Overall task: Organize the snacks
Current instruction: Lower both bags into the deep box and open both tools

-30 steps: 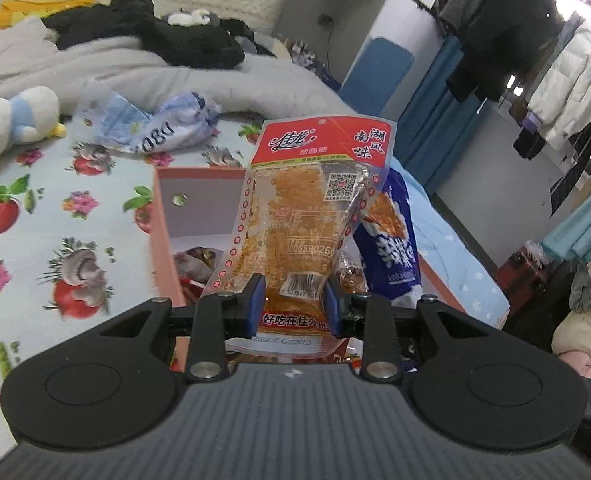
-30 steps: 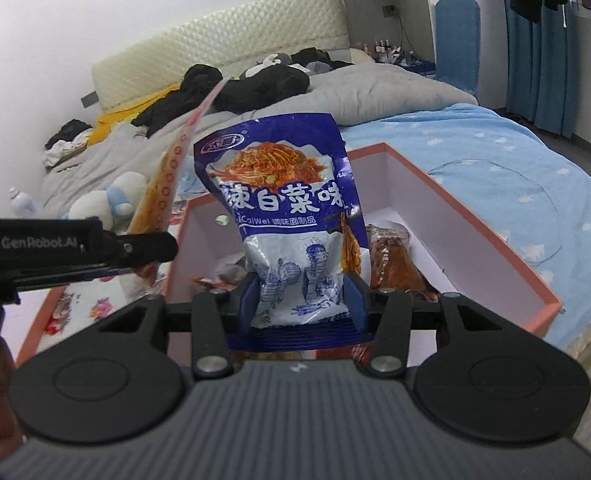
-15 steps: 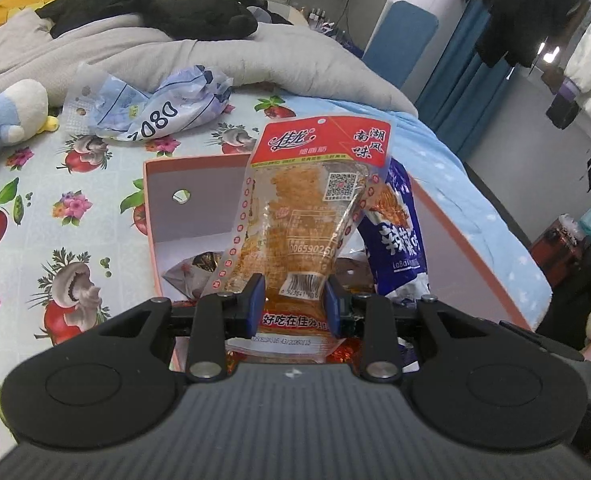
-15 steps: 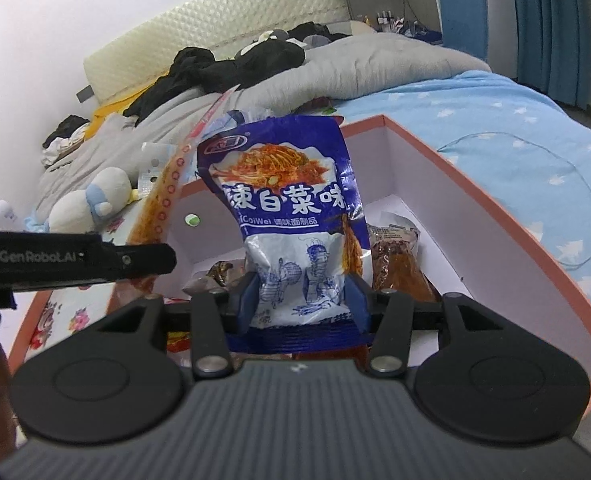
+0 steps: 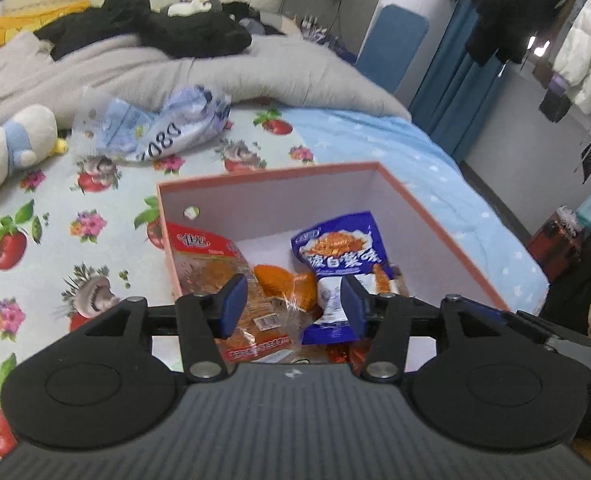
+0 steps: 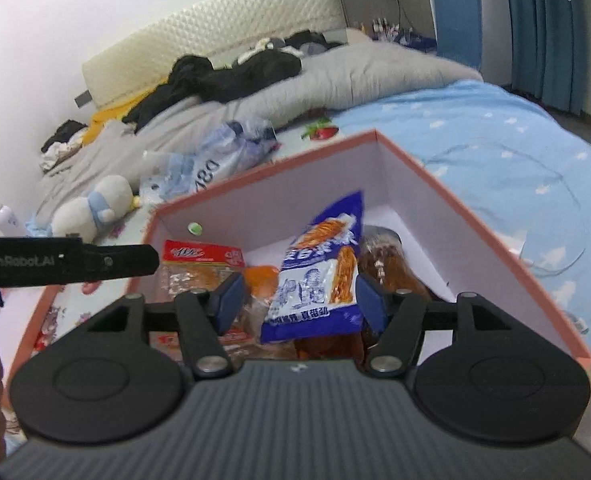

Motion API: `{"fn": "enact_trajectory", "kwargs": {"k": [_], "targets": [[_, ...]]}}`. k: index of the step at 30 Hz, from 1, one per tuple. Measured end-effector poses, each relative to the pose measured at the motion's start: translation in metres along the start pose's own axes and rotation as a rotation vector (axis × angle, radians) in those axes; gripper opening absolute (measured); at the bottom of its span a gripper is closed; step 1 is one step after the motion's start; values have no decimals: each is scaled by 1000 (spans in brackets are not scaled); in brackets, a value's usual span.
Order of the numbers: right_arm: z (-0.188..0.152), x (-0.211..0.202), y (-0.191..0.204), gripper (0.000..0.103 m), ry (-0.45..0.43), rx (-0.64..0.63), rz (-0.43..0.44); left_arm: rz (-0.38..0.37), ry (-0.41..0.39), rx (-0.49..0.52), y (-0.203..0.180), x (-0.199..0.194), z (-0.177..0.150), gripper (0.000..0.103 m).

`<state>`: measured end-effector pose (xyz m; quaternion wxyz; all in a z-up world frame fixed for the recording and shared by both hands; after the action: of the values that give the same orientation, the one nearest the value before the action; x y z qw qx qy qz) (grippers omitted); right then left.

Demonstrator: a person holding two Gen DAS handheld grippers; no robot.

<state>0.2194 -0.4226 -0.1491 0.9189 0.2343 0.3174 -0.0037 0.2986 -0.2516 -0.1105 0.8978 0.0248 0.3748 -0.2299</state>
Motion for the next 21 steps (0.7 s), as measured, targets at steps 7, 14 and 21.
{"fn": "enact_trajectory", "kwargs": {"k": [7, 14, 21], "targets": [[16, -46, 20, 64, -88, -11, 33, -15, -77, 34, -3, -62, 13, 57], [21, -94, 38, 64, -160, -26, 62, -48, -129, 60, -15, -115, 5, 57], [3, -132, 50, 63, -157, -64, 66, -52, -144, 72, -23, -158, -20, 57]]}}
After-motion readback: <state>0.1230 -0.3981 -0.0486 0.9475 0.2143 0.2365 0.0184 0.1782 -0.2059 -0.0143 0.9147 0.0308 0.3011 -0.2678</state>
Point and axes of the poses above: each gripper's, at about its wrist camera, not at the fingertips, and x roughly the way its jaws point, y to its left, z to its top, the point moved 3 cm from there along x, roughly the way its jaws point, and after that the axes turned 10 degrees about x, right-handed, at the moved point
